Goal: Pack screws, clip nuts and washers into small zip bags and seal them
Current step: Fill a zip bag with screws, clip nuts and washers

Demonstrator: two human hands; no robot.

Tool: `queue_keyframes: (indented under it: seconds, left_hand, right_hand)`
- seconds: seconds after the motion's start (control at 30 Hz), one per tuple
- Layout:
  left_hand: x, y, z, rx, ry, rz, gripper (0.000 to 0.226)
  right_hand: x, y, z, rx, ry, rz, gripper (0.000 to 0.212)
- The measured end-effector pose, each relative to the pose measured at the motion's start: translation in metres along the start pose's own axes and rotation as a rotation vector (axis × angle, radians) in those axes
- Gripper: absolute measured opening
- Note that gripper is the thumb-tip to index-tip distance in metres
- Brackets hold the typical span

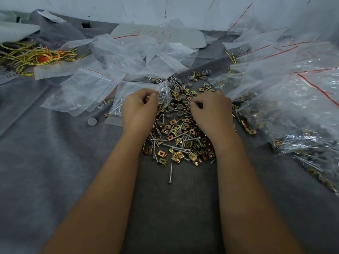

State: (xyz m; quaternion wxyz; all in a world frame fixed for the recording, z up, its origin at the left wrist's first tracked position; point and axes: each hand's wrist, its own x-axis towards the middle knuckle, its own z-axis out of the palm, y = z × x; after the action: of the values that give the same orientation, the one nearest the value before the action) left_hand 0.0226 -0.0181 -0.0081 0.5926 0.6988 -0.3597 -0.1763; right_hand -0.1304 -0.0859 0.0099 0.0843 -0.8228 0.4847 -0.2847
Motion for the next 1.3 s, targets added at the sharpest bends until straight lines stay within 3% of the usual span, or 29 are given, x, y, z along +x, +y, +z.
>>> queue_keyframes:
  seconds: [0.2,0.43,0.63,0.77,0.9,1.0,1.13,1.3]
  left_hand:
    - [0.000,0.000,0.001,-0.004,-0.006,0.009,0.023]
    - [-0.002,0.001,0.001,0.018,-0.001,0.012,0.021]
    - [-0.005,0.001,0.002,0.026,-0.012,0.101,0.017]
    - [-0.003,0.002,0.000,-0.004,0.096,0.069,0.019]
    - [-0.004,0.005,-0.002,-0.038,0.239,0.138,0.020]
    - [-0.004,0.001,-0.001,0.094,0.121,0.102,0.020]
    - [0.001,-0.004,0.000,0.138,-0.015,-0.008,0.017]
    - [0.001,-0.001,-0.001,0.093,-0.006,-0.035,0.017]
  right_hand:
    - [0.001,-0.001,0.004,0.143,0.048,0.043,0.018]
    - [-0.003,-0.026,0.002,0.611,0.197,0.009,0.021]
    - [-0.004,-0.040,0.018,0.597,0.040,-0.089,0.025]
    - [-0.002,-0.032,0.011,0.670,0.127,-0.001,0.025]
    - [-0.002,-0.017,0.004,0.491,0.131,0.112,0.019]
    - [-0.003,-0.014,0.004,0.262,0.010,0.058,0.016]
    - [-0.004,-0.016,0.012,-0.160,-0.095,-0.032,0.035]
    - [-0.004,-0.017,0.019,-0.235,-0.049,-0.040,0.028]
